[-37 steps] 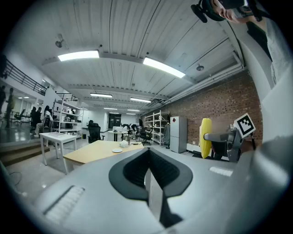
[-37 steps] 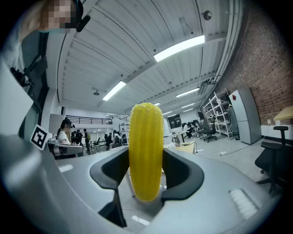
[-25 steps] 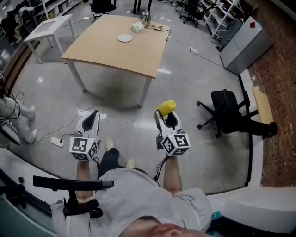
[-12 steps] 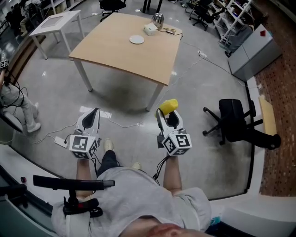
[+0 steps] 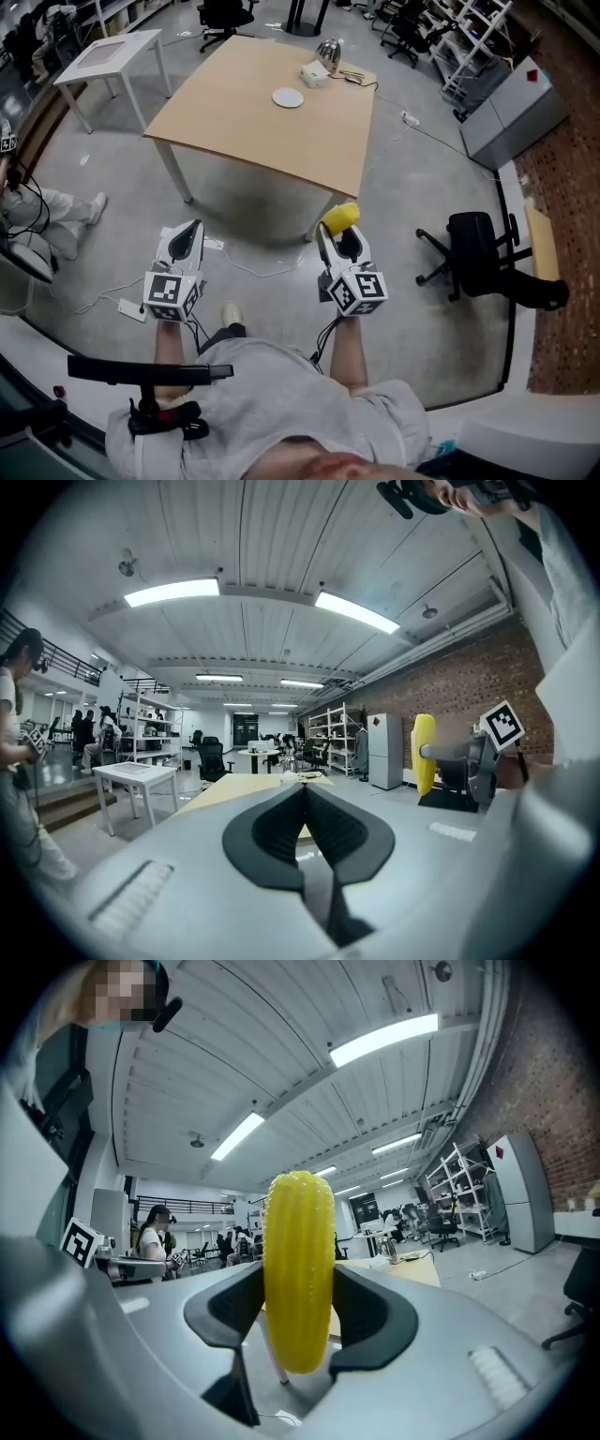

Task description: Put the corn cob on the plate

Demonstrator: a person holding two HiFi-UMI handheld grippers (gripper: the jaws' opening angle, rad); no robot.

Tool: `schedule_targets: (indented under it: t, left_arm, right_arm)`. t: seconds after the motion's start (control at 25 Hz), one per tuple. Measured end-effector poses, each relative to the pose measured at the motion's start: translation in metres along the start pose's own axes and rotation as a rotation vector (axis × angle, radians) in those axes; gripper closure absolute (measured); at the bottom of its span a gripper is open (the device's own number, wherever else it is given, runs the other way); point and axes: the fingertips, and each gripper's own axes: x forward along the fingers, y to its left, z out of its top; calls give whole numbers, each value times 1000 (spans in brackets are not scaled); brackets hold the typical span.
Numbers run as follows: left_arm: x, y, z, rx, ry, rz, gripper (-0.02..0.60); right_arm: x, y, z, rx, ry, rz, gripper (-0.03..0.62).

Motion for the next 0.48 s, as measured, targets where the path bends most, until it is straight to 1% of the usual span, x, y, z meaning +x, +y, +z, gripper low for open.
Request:
schedule_targets:
  t: [0.12, 0.32, 0.4, 0.48]
  left_arm:
    - [5, 28, 6, 2, -4, -10, 561]
    - [18, 98, 13, -1, -9, -21, 561]
    - [17, 108, 11, -4, -11, -16, 561]
    - [16, 110, 7, -6, -18, -11, 561]
  right_arm:
    - [23, 12, -3, -6, 3, -17, 362]
    - [79, 47, -3, -1, 3, -36, 362]
    - [87, 53, -5, 7, 2, -33, 362]
    - [89, 54, -6, 10, -1, -26, 362]
